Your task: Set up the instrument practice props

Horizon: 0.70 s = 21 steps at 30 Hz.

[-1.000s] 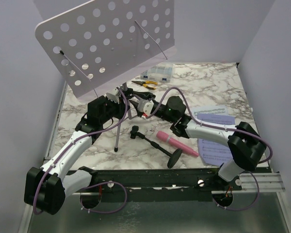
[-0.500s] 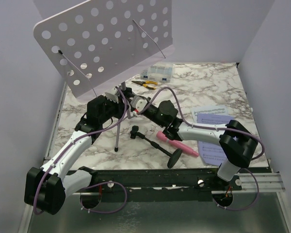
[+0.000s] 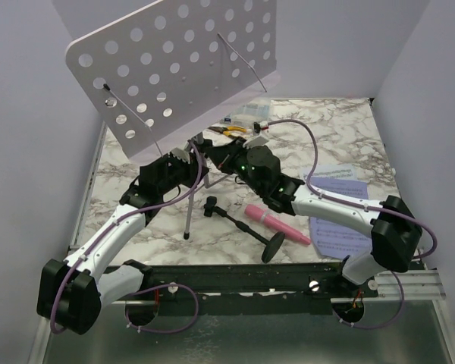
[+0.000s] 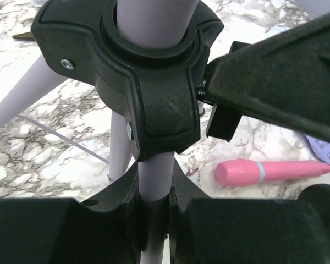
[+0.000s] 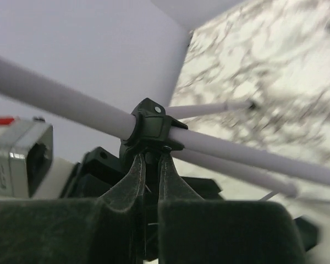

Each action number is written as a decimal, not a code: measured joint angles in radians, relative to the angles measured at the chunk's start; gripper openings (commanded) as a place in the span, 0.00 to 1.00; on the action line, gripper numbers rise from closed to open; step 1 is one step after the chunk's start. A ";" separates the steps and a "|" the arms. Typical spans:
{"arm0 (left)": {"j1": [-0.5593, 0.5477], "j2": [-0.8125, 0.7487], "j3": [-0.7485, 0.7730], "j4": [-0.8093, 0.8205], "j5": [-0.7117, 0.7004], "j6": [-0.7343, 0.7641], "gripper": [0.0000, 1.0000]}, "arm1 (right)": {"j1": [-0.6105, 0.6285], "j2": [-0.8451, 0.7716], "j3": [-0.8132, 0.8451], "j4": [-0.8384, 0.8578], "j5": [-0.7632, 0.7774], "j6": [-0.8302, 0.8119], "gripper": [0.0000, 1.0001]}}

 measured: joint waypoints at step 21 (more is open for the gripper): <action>0.005 -0.004 0.000 -0.015 0.053 -0.016 0.00 | -0.185 -0.254 -0.314 0.208 -0.280 0.428 0.54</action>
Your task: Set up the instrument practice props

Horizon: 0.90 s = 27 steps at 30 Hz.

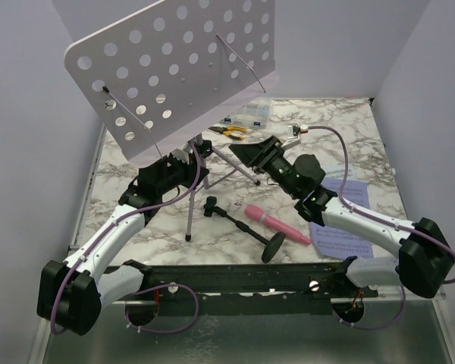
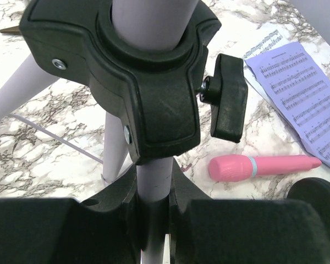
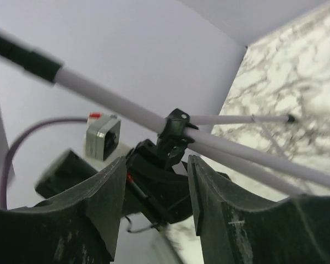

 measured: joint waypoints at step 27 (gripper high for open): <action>0.000 -0.003 0.000 -0.003 -0.003 0.000 0.00 | 0.111 0.198 0.185 -0.029 -0.244 -1.821 0.44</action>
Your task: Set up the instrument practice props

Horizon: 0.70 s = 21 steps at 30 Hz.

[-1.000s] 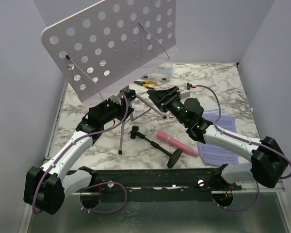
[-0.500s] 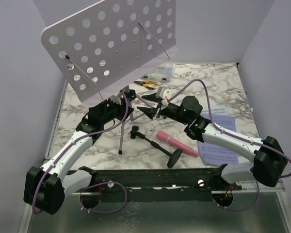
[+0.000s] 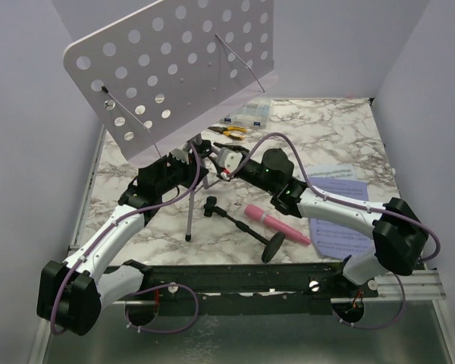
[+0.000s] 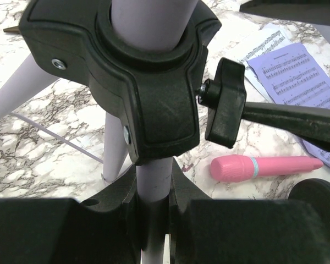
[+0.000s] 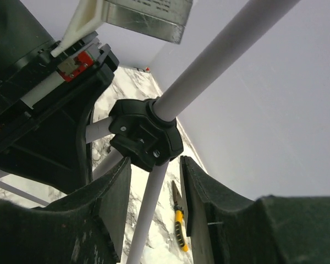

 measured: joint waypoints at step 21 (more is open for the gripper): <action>0.013 0.001 0.000 0.000 -0.034 -0.011 0.00 | 0.070 0.072 0.032 0.102 0.249 0.351 0.03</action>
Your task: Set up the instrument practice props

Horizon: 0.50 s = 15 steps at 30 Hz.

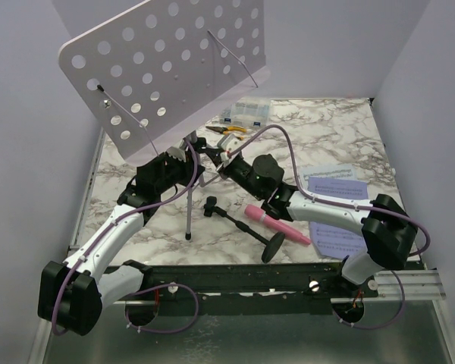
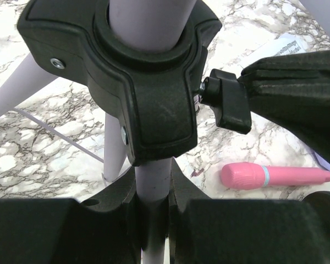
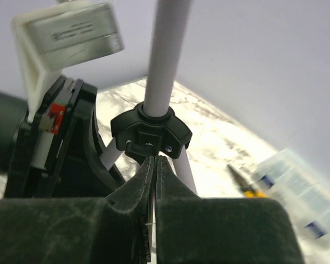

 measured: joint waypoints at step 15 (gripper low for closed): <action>0.000 0.003 0.000 0.002 0.000 0.000 0.00 | -0.021 -0.161 -0.041 0.004 0.042 0.811 0.49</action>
